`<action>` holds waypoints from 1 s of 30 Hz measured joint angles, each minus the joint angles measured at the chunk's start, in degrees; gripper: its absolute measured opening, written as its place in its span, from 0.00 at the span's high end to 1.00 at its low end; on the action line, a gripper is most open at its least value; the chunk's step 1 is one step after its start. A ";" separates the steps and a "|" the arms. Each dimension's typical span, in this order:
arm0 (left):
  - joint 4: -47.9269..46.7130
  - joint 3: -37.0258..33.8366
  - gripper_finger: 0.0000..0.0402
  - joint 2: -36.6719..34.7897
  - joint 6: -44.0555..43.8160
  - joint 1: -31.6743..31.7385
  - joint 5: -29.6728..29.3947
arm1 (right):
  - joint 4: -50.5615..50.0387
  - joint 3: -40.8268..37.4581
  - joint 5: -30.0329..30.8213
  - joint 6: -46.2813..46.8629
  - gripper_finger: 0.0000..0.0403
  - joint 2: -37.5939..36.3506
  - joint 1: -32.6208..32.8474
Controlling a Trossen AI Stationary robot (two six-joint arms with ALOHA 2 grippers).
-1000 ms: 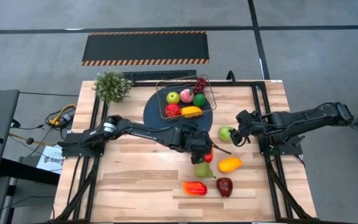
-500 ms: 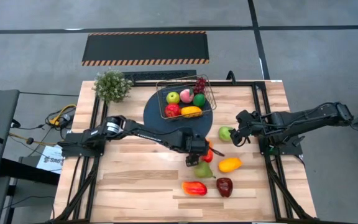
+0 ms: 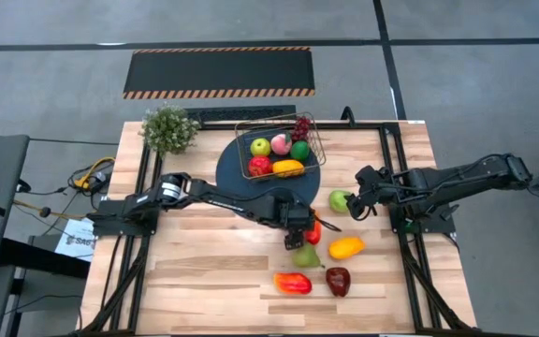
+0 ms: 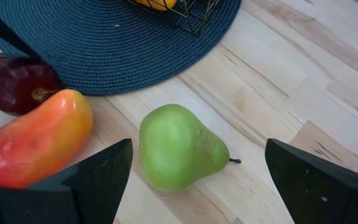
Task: Build produce basket
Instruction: Put the top dark red apple into the wire basket
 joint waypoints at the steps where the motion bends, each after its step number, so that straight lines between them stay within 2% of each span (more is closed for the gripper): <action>1: 0.49 0.03 0.07 0.57 -0.02 0.00 0.24 | 0.04 0.00 0.00 0.00 0.04 0.01 -0.01; 5: 0.03 -0.10 0.07 3.10 -0.71 0.00 3.21 | 0.20 0.01 0.00 -0.06 0.04 0.02 0.00; 9: -0.16 0.21 0.08 4.21 -1.66 0.00 3.53 | -0.01 0.02 0.00 -0.06 0.04 0.04 0.00; 20: -0.69 1.98 0.30 4.34 -3.89 0.04 2.65 | 0.07 0.02 0.02 -0.04 0.04 0.02 -0.02; 25: -2.53 2.44 0.29 4.36 -6.08 0.07 2.73 | 0.07 0.02 0.02 -0.04 0.04 0.01 -0.02; 30: -7.55 6.28 0.29 4.36 -5.73 0.02 2.66 | 0.07 0.02 0.02 -0.04 0.04 0.00 0.00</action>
